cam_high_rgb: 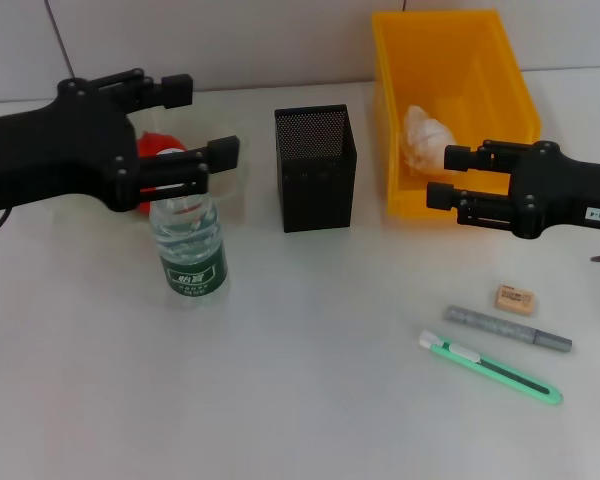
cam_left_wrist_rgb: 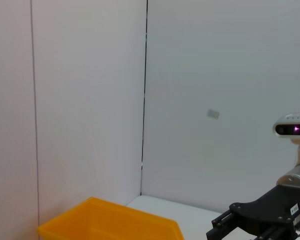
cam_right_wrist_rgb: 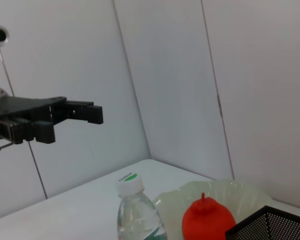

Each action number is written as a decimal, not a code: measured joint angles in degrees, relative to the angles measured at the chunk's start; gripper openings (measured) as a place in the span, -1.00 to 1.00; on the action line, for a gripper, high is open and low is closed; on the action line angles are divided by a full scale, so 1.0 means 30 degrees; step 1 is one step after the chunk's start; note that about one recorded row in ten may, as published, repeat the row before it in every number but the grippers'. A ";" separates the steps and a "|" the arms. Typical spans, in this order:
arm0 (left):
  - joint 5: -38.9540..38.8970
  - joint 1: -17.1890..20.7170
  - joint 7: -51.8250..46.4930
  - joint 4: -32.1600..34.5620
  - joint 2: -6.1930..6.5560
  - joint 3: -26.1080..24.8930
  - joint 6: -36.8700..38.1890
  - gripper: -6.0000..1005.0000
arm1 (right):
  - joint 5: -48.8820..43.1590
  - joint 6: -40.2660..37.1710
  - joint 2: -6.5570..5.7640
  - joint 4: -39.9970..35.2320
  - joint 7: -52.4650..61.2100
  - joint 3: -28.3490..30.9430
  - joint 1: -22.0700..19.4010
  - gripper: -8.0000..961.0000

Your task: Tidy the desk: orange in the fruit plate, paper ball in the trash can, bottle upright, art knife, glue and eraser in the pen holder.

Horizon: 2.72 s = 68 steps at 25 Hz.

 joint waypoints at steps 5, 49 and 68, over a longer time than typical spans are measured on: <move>-0.1305 -0.0029 0.2226 -0.2533 0.0016 -0.1062 0.1064 0.61 | 0.0000 -0.0204 -0.0017 -0.0732 0.0538 0.0027 -0.0303 0.32; -0.1127 -0.0919 0.9111 -1.0808 0.0064 -0.4826 0.5751 0.61 | -1.1189 -0.2822 -0.0750 -0.9550 1.3837 -0.0189 0.3566 0.32; -0.0140 -0.1548 0.8835 -1.0863 0.0077 -0.4707 0.5765 0.61 | -1.5476 -0.6118 -0.1510 -0.4873 1.5405 -0.2340 0.7938 0.32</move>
